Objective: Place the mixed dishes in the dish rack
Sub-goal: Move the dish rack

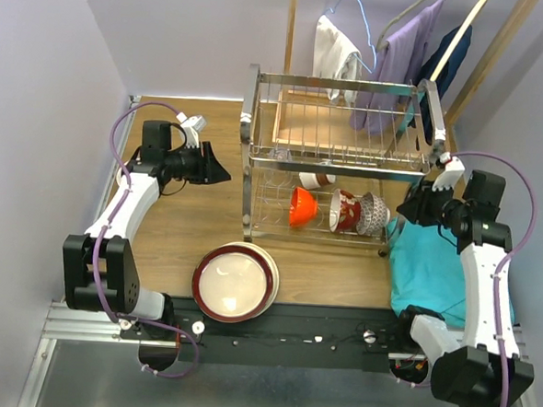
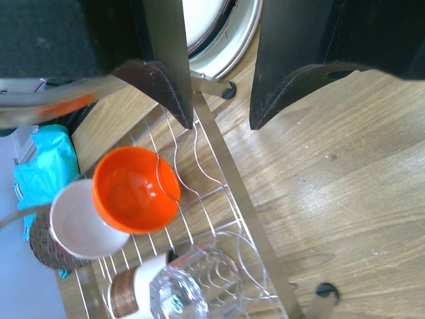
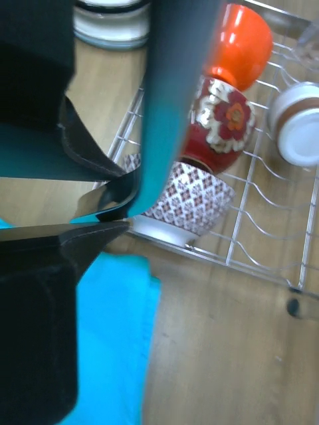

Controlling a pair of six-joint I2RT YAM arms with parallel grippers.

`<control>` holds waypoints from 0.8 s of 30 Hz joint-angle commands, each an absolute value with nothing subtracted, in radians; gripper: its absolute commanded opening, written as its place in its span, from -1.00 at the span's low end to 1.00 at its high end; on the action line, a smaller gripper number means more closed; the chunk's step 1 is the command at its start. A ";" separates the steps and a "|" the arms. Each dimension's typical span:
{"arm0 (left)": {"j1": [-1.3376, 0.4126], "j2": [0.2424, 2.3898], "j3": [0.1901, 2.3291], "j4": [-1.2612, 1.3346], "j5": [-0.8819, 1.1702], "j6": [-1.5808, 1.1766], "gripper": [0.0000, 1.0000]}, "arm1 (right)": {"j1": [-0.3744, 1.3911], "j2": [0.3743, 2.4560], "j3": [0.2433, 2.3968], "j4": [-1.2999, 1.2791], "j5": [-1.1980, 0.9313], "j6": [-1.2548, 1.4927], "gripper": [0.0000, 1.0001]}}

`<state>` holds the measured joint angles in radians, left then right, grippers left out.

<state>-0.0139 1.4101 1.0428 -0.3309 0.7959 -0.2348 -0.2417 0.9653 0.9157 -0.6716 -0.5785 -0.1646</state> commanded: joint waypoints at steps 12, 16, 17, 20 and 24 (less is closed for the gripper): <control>0.015 1.373 1.045 -0.380 0.772 -0.193 -0.03 | -0.241 0.977 0.833 -0.259 -0.589 0.038 1.00; 0.018 1.373 1.055 -0.402 0.762 -0.176 -0.03 | -0.241 0.950 0.833 -0.323 -0.572 0.055 1.00; 0.023 1.373 1.058 -0.408 0.759 -0.175 -0.03 | -0.241 0.934 0.836 -0.365 -0.562 0.051 1.00; 0.041 1.365 1.063 -0.423 0.739 -0.176 -0.02 | -0.241 0.852 0.848 -0.440 -0.516 0.035 1.00; 0.090 1.356 1.084 -0.433 0.707 -0.193 0.01 | -0.241 0.744 0.929 -0.615 -0.459 -0.025 1.00</control>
